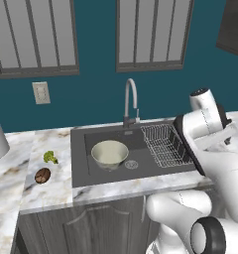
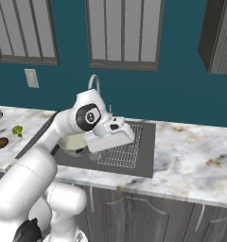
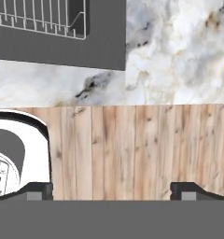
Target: Remove the broccoli and potato from the sink. Then move the bowl and cup from the counter to the sink for washing.
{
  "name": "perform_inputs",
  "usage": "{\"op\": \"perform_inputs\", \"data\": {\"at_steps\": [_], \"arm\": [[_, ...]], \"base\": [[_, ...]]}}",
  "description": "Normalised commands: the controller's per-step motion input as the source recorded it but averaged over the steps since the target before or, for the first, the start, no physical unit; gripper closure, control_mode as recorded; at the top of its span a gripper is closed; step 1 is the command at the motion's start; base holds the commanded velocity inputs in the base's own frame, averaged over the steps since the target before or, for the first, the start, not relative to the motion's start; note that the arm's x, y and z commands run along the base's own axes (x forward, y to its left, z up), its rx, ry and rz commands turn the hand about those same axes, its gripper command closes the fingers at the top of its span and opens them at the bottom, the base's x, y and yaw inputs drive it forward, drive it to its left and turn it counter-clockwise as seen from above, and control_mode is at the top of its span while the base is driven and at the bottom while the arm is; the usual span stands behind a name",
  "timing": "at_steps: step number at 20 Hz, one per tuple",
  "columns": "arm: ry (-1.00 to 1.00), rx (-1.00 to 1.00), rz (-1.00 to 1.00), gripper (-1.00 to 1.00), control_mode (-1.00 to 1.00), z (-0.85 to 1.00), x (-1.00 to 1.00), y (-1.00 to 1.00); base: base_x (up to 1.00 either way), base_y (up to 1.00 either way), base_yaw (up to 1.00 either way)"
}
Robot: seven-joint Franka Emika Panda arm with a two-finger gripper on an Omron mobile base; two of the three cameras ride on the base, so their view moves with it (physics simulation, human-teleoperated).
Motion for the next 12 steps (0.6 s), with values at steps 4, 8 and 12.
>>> {"op": "perform_inputs", "data": {"at_steps": [4,8,12], "arm": [[0.01,0.00,0.00,-1.00,-1.00,0.04,0.00,-0.30],[0.03,0.05,0.00,-1.00,-1.00,0.06,0.00,-0.28],[0.04,0.07,0.00,-1.00,-1.00,0.08,0.00,-0.30]], "base": [[0.00,0.00,0.00],[0.00,0.00,0.00],[0.00,0.00,0.00]]}}
